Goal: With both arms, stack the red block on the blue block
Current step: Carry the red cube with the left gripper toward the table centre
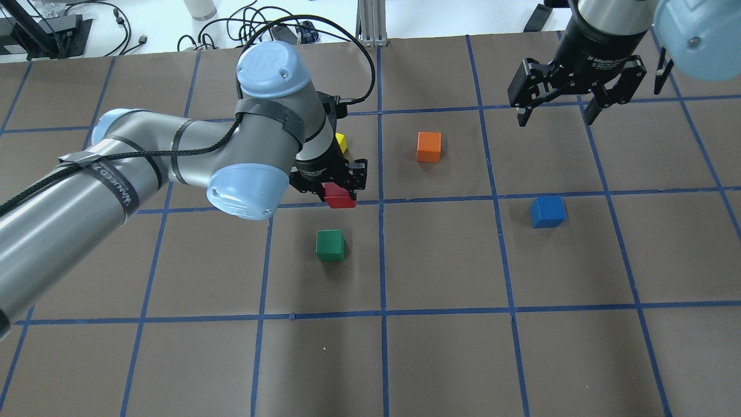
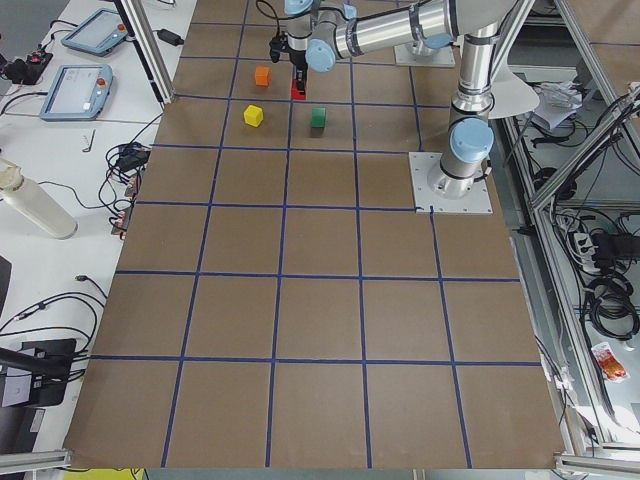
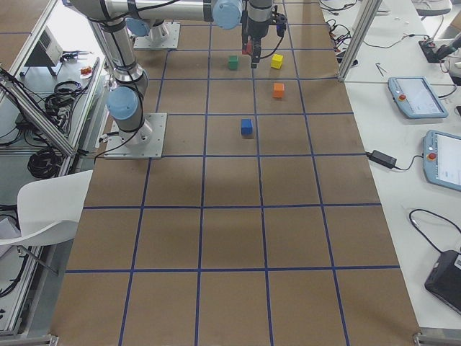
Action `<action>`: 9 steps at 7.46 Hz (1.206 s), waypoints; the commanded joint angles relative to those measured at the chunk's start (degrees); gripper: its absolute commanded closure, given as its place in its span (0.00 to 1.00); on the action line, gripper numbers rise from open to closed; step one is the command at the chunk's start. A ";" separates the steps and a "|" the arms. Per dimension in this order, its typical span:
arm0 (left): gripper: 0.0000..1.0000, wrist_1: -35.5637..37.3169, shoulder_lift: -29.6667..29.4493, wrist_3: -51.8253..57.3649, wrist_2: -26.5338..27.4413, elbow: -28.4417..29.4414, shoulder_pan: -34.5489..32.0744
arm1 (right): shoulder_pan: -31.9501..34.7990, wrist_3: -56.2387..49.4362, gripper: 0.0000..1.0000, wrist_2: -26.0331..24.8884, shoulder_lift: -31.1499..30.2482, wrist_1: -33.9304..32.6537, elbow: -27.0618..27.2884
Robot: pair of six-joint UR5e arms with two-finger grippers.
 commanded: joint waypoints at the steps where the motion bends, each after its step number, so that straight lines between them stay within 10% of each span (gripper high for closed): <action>1: 1.00 5.61 -4.52 -4.73 0.05 0.49 -4.05 | -0.09 0.00 0.00 -0.04 -0.05 0.00 0.09; 4: 1.00 6.34 -10.85 -7.98 3.03 4.53 -8.53 | -0.09 0.00 0.00 -0.04 -0.05 0.00 0.09; 5: 0.76 6.34 -11.22 -7.99 3.74 4.71 -9.41 | 0.00 0.00 0.00 -0.12 0.04 0.00 0.00; 6: 0.30 6.34 -11.57 -8.25 6.36 4.45 -9.68 | 0.00 0.00 0.00 -0.04 0.04 0.00 0.09; 9: 0.00 5.56 -8.69 -8.96 6.38 5.67 -8.81 | 0.00 0.09 0.00 0.49 0.04 0.00 0.26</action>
